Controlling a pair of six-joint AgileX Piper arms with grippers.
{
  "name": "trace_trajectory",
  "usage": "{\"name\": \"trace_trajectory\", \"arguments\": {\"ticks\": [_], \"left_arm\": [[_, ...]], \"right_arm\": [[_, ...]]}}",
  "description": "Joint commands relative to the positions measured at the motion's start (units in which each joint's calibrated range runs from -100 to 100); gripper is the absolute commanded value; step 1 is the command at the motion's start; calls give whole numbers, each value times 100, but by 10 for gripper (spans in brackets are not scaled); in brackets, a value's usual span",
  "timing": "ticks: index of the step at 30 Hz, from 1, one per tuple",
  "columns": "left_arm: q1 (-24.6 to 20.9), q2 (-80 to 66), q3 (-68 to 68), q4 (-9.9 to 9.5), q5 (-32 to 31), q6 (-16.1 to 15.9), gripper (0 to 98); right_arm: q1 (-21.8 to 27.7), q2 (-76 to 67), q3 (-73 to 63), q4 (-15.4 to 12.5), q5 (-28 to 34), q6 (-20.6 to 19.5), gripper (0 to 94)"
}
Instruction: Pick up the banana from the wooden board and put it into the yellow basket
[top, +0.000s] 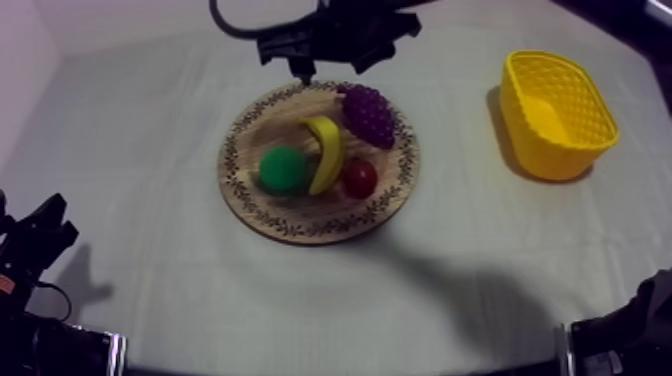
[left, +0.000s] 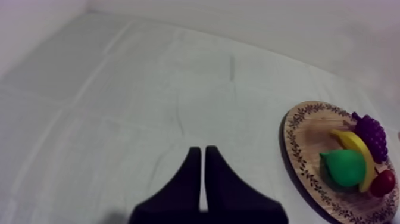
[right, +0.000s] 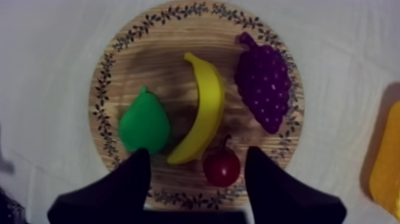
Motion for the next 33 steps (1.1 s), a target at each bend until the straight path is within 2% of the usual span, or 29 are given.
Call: {"name": "trace_trajectory", "arguments": {"ticks": [1,14,33], "left_arm": [[2,0,1,0,-3,0,0],[2,0,1,0,-3,-2,0],[2,0,1,0,-3,-2,0]], "right_arm": [[21,230,64,-22,-163,-1,475],[158,1411,-49,-141,-975,12,479],[360,2513,-143,-243,-1830,55,465]]}}
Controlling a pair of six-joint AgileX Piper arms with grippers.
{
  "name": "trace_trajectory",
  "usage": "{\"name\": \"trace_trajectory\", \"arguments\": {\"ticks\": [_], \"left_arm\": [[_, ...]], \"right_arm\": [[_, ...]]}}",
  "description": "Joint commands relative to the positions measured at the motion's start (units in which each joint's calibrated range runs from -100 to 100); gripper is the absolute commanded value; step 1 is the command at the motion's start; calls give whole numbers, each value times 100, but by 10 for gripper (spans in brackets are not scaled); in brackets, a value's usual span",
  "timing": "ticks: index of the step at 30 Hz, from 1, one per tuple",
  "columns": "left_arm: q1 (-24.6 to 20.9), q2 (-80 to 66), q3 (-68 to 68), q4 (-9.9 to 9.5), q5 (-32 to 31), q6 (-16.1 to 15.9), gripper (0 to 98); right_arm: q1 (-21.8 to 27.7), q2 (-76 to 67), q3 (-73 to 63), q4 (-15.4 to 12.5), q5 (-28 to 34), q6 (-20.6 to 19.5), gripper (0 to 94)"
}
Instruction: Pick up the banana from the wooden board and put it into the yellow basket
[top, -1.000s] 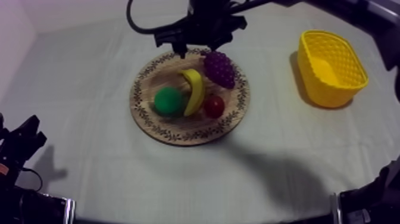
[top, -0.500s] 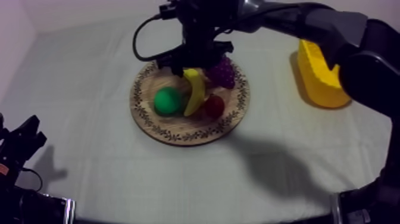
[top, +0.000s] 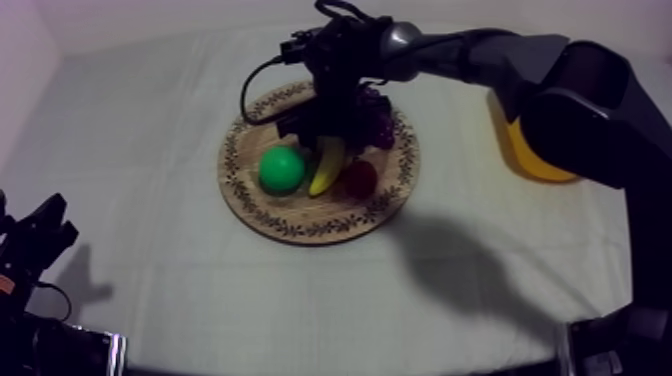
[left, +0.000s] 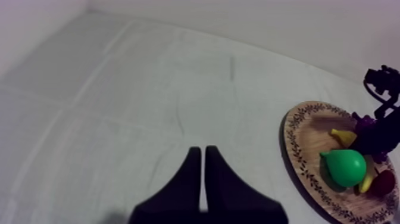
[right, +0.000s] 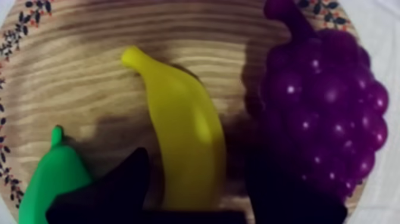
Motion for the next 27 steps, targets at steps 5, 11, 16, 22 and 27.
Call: {"name": "trace_trajectory", "arguments": {"ticks": [5,11,16,22,27], "left_arm": [[2,0,1,0,-1,-2,0],[2,0,1,0,-1,-2,0],[2,0,1,0,-1,-2,0],[2,0,1,0,-1,-2,0],[2,0,1,0,-1,-2,0]], "right_arm": [[12,74,41,-11,-222,-5,248],[-29,-191,257,31,-279,-31,118],[-107,-838,566,72,-169,-39,102],[-204,-2066,1041,227,99,-67,99],[-201,-3240,1413,480,351,-50,99]]}}
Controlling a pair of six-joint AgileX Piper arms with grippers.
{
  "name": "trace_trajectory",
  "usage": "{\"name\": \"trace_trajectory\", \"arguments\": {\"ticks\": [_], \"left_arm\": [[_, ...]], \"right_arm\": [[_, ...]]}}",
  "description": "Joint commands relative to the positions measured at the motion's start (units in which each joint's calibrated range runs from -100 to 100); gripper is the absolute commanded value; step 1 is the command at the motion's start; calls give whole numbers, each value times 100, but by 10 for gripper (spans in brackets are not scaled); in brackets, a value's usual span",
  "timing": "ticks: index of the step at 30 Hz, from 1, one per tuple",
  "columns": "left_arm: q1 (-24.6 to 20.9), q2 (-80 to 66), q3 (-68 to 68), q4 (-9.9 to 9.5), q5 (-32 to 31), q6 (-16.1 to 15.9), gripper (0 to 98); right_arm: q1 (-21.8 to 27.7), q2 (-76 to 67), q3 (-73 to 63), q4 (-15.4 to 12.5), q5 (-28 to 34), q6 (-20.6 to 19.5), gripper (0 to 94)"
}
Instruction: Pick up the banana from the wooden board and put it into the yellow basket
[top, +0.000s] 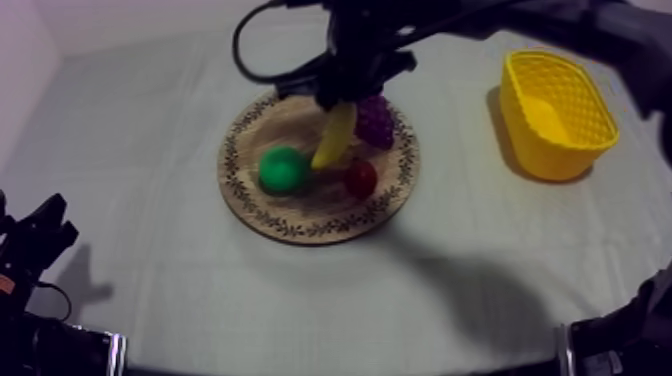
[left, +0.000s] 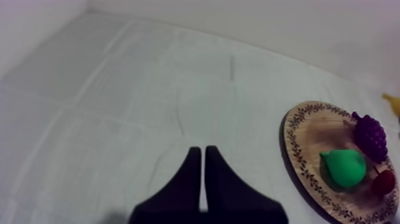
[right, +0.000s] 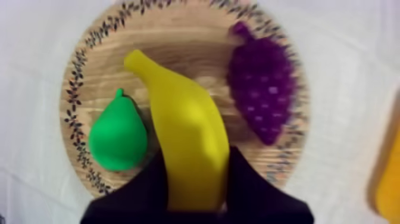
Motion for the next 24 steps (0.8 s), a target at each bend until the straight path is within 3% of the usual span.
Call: {"name": "trace_trajectory", "arguments": {"ticks": [1,13,24], "left_arm": [[2,0,1,0,-1,1,0],[2,0,1,0,-1,1,0],[2,0,1,0,-1,1,0]], "right_arm": [[26,-926,164,125,45,31,99],[669,-3037,698,534,314,439,97],[1599,-3774,1317,705,11,810,95]]}}
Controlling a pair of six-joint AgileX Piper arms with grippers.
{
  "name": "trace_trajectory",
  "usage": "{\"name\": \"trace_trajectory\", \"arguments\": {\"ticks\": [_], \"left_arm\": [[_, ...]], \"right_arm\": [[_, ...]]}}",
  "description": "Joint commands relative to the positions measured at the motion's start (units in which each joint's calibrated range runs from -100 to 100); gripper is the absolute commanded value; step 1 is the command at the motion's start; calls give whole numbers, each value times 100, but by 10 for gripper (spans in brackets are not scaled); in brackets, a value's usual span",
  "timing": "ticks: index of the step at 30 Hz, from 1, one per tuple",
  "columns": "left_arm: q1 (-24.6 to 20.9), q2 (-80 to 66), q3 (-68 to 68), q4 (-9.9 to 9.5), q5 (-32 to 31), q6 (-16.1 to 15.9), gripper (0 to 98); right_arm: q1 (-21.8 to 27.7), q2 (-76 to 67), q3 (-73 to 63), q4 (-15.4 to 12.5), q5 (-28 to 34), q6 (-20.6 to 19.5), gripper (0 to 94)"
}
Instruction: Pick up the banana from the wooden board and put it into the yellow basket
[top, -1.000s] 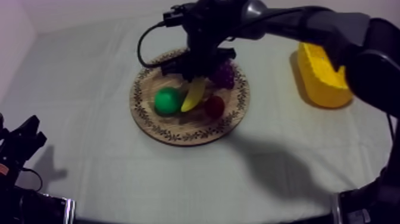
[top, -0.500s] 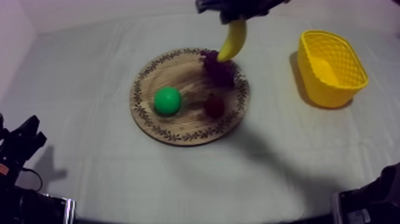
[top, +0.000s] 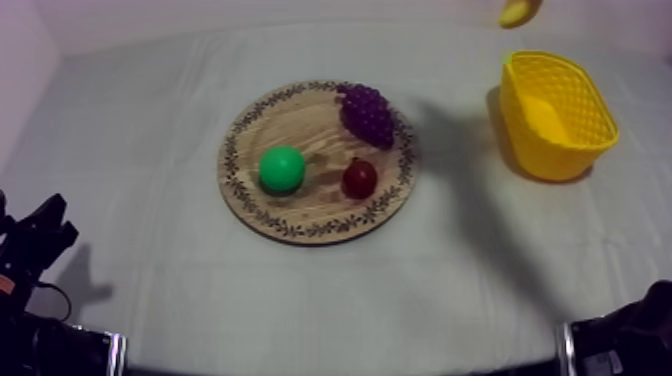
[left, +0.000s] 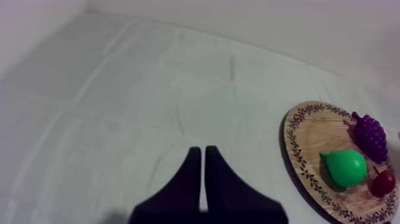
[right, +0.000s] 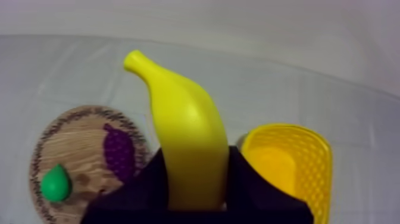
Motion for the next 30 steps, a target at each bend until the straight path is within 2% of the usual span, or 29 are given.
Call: {"name": "trace_trajectory", "arguments": {"ticks": [1,16,30], "left_arm": [[2,0,1,0,1,1,0],[2,0,1,0,1,2,0],[2,0,1,0,1,1,0]], "right_arm": [[292,-14,131,6,-119,40,95],[1518,424,1258,214,-1079,84,93],[1826,2023,1595,152,-1715,-80,93]]}}
